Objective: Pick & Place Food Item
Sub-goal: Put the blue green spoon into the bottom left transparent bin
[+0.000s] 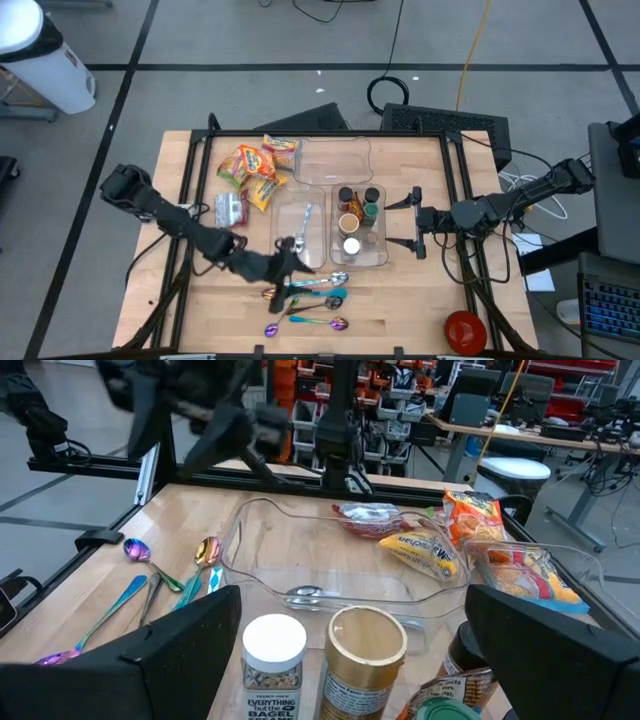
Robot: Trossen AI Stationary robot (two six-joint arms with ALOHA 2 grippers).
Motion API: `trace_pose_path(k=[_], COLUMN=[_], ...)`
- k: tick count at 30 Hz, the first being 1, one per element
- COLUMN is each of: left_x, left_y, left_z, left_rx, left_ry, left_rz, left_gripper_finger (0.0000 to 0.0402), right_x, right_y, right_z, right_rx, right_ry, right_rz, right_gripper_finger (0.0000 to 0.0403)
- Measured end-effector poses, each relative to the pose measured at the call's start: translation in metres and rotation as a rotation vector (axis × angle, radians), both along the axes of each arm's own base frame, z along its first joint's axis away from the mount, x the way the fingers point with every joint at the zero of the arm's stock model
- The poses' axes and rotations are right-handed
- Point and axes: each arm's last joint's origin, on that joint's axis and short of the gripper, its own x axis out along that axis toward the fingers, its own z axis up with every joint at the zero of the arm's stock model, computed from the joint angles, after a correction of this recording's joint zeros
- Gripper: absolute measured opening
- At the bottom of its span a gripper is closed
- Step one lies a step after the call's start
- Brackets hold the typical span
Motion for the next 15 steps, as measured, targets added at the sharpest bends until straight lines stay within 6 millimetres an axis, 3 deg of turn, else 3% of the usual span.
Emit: trace_pose_path(k=[10, 15], left_x=[-0.003, -0.005], left_y=[-0.04, -0.043], left_z=[-0.058, -0.067], left_rx=[0.091, 0.067], left_ry=[0.174, 0.283], left_rz=[-0.142, -0.077], left_gripper_finger=[0.0223, 0.0223], right_x=[0.0, 0.0], right_y=[0.0, 0.0], right_z=[0.0, 0.0], right_rx=[0.0, 0.0], right_ry=[0.001, 0.001], right_rz=[-0.001, -0.001], right_gripper_finger=[0.038, 0.038])
